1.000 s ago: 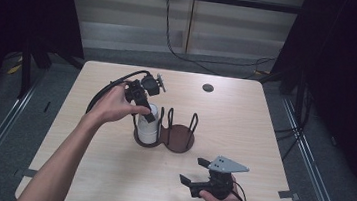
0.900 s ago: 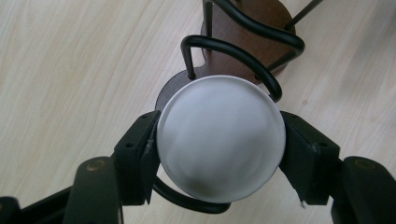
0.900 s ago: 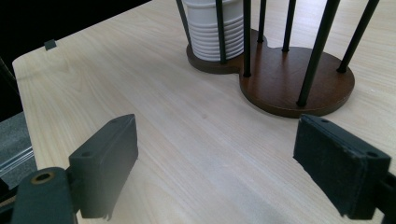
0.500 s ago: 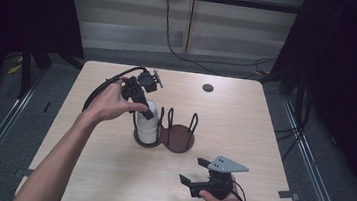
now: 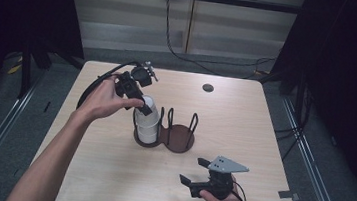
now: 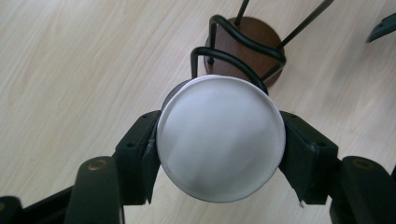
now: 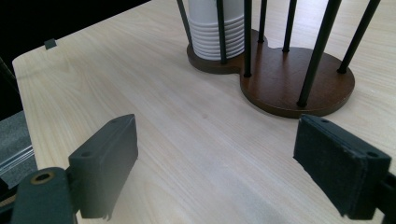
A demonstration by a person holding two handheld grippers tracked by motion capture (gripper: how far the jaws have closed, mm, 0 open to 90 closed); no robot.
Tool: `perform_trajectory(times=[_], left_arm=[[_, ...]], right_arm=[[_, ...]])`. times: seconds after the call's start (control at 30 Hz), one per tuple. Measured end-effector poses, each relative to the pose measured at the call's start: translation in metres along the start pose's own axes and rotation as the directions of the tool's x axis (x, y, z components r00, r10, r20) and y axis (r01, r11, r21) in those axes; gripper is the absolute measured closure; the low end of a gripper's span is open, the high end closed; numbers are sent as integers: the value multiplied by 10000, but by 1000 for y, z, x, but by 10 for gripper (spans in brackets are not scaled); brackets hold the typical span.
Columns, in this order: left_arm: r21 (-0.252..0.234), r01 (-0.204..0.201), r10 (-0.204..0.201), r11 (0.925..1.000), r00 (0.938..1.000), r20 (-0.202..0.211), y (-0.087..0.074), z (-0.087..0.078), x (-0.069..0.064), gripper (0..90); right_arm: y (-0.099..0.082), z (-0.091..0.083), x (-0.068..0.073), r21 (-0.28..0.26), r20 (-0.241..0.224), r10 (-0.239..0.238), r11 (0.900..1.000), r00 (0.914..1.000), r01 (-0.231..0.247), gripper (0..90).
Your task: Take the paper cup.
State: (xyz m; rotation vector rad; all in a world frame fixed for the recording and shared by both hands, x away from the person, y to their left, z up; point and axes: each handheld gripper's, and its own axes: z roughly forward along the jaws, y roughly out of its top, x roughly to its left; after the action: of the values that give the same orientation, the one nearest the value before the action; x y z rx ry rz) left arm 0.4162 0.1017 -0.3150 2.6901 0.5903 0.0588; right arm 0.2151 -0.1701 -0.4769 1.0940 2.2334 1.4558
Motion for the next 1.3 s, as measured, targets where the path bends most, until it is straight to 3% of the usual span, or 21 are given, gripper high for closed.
perform_trajectory(times=[0.27,0.33,0.73,0.87,1.0,1.03,1.07,1.17,1.23,1.3], left_arm=[[-642,85,-84,9979,10000,20,-8,-13,4,365],[-608,113,-114,9981,9999,-8,-9,-15,4,367],[-1508,376,-347,9879,9992,218,-16,-27,2,370],[-2060,436,-379,9776,9988,315,-25,-33,5,371],[-2306,513,-433,9717,9983,396,-31,-38,7,371],[-2630,714,-616,9621,9971,452,-34,-40,6,371],[-2630,714,-616,9621,9971,452,-34,-40,6,371],[-3040,665,-539,9504,9973,495,-44,-46,8,371],[-3080,594,-456,9495,9976,520,-46,-47,8,371],[-3381,672,-498,9387,9970,597,-51,-48,7,370]], right_arm=[[0,0,0,-18,18,11,10000,10000,-11,133],[0,1,0,-5,-15,10,10000,10000,-10,132],[0,2,1,22,-13,-41,10000,10000,41,132],[0,2,1,85,2,7,10000,10000,-7,132],[0,2,1,85,10,7,10000,10000,-7,132],[0,3,1,89,19,7,10000,10000,-7,132],[0,3,1,89,19,7,10000,10000,-7,132],[0,3,1,93,27,4,10000,10000,-5,132],[0,3,1,97,19,7,10000,10000,-7,132],[0,3,1,91,25,5,10000,10000,-6,132]])
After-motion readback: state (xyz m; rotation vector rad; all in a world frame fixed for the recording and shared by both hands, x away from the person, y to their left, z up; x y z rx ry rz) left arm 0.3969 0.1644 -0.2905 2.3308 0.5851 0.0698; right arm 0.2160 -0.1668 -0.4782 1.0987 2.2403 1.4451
